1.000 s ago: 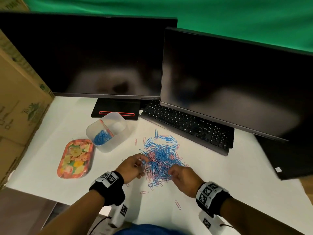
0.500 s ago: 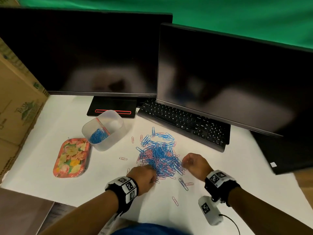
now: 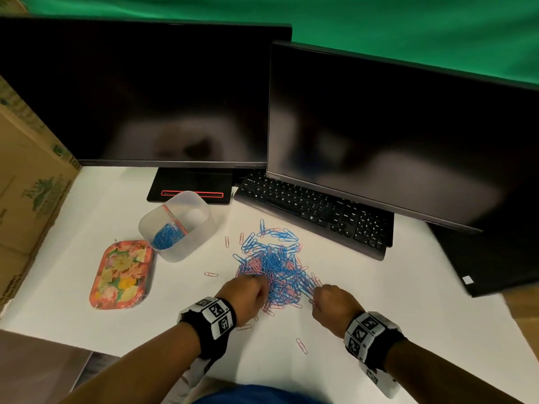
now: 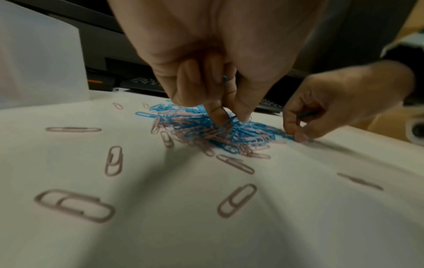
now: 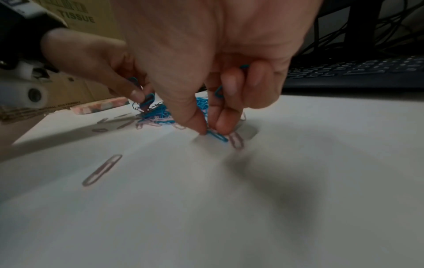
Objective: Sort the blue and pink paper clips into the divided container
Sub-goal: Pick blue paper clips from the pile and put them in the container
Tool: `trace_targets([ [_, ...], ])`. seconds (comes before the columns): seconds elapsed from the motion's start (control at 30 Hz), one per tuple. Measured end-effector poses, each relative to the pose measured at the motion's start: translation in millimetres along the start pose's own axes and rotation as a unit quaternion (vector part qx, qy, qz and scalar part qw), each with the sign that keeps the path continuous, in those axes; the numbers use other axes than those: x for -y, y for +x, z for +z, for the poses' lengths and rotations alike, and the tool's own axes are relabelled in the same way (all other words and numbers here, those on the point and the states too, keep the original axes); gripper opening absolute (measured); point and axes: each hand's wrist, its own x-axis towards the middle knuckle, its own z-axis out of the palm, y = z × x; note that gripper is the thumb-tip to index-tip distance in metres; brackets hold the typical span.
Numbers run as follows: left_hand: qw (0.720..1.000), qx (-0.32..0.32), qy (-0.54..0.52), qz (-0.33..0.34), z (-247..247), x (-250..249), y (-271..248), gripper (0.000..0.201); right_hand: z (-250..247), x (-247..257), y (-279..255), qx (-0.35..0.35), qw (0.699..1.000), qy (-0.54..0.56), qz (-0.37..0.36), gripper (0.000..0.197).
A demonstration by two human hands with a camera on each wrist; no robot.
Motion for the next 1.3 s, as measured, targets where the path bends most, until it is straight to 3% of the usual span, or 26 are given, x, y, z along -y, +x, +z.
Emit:
trace_targets([
  [0.17,0.998,-0.019,-0.059,-0.020,-5.1,4.8,5.1,0.028,-1.6,-6.8,6.4,-0.025,0.996,0.090,-0.015,0.019],
  [0.33,0.970,-0.028,-0.218,-0.101,-7.8,8.4,11.1,0.030,-6.8,-15.5,11.2,-0.051,0.969,0.242,0.000,0.025],
  [0.43,0.949,-0.007,-0.288,-0.130,-12.4,7.8,14.2,0.028,-11.6,-17.1,12.9,-0.041,0.965,0.260,0.015,0.024],
  [0.53,0.927,-0.009,-0.344,-0.150,-20.9,2.0,17.2,0.024,-14.8,-12.6,8.7,-0.051,0.974,0.214,0.045,0.009],
  [0.67,0.887,-0.023,-0.422,-0.187,-28.9,-0.9,18.3,0.015,-7.0,0.9,1.5,0.006,0.994,0.091,0.061,0.029],
  [1.03,0.766,-0.034,-0.590,-0.251,-43.2,3.8,18.6,0.013,-1.8,11.1,3.8,-0.006,0.991,0.109,0.084,0.004],
  [1.2,0.679,-0.032,-0.678,-0.280,-45.7,2.7,19.8,0.017,-5.0,16.8,4.8,-0.003,0.985,0.144,0.095,0.017],
  [1.3,0.650,-0.029,-0.706,-0.279,-50.0,2.5,17.1,0.022,-7.5,18.7,6.2,0.004,0.981,0.168,0.102,0.018],
])
